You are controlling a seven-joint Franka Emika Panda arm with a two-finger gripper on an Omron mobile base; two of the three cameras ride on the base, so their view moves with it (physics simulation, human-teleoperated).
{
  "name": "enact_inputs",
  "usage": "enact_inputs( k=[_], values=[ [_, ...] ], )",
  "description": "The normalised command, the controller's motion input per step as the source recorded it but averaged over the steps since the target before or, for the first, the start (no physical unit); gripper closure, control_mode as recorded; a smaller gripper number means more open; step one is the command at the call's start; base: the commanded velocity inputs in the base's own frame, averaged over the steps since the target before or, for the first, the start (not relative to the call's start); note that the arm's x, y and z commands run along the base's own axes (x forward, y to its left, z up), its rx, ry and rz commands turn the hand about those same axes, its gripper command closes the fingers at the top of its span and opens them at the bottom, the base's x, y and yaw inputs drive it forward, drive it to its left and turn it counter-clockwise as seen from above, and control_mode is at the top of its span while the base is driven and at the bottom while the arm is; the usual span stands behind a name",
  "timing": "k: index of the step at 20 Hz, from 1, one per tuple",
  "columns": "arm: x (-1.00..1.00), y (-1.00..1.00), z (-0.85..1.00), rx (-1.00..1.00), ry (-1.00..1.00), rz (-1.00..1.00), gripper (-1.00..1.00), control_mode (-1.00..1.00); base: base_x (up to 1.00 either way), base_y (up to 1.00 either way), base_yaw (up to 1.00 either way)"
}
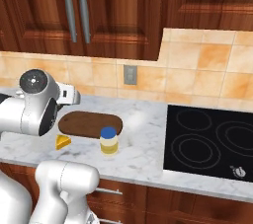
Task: Retrieve the reheated potato from the microwave, then place the potato, cheese, and condiment on the cutting board.
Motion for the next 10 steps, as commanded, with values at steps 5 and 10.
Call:
enact_inputs(
  k=[5, 10],
  values=[
    [0.32, 0.4, -0.24, -0.19, 0.2, -0.16, 1.0, -1.0, 0.0, 0.0, 0.0],
    [0.13, 0.24, -0.37, -0.14, 0.06, -0.06, 1.0, -1.0, 0.0, 0.0, 0.0]
  ],
)
